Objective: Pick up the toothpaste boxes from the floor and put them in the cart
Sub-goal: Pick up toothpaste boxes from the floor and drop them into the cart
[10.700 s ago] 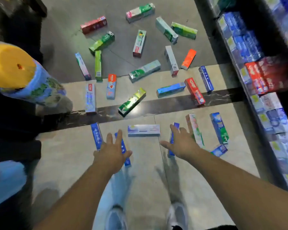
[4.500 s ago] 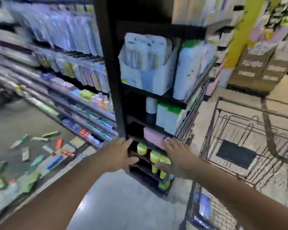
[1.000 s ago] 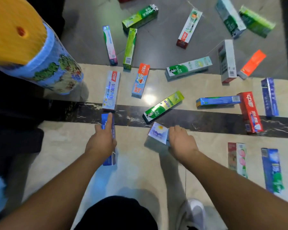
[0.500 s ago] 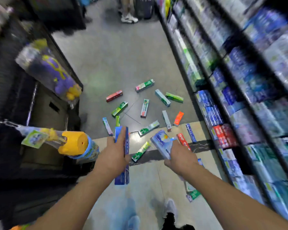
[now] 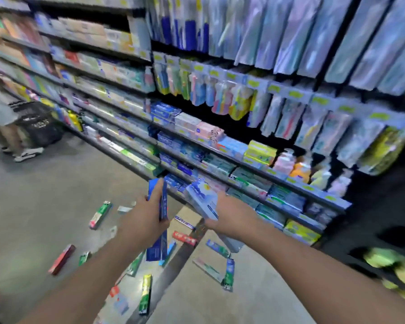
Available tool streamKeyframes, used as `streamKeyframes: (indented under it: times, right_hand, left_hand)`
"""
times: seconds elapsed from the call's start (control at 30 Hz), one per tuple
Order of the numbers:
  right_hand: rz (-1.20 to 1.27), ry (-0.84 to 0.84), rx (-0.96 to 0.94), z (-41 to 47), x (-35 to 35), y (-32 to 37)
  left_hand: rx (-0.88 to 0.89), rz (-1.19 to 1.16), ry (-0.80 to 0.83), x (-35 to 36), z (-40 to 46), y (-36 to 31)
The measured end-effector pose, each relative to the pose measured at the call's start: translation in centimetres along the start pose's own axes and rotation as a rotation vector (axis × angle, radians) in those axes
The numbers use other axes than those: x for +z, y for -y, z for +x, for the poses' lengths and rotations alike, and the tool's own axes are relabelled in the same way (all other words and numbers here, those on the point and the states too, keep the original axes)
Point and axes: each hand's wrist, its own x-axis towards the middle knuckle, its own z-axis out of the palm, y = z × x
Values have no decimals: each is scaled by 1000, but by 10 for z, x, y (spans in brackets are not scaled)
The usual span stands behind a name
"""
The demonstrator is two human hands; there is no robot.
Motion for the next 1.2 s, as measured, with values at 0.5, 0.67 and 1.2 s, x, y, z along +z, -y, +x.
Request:
streamKeyframes:
  times: [0.5, 0.67, 1.2]
  right_hand:
    - [278, -318, 841, -356, -51, -364]
    - [365, -425, 1088, -508, -39, -459]
    - [587, -567, 1521, -736, 6, -617]
  left_hand:
    - [856, 113, 279, 119, -128, -474]
    - [1087, 131, 301, 172, -226, -616]
    - [1438, 286, 539, 300, -413, -891]
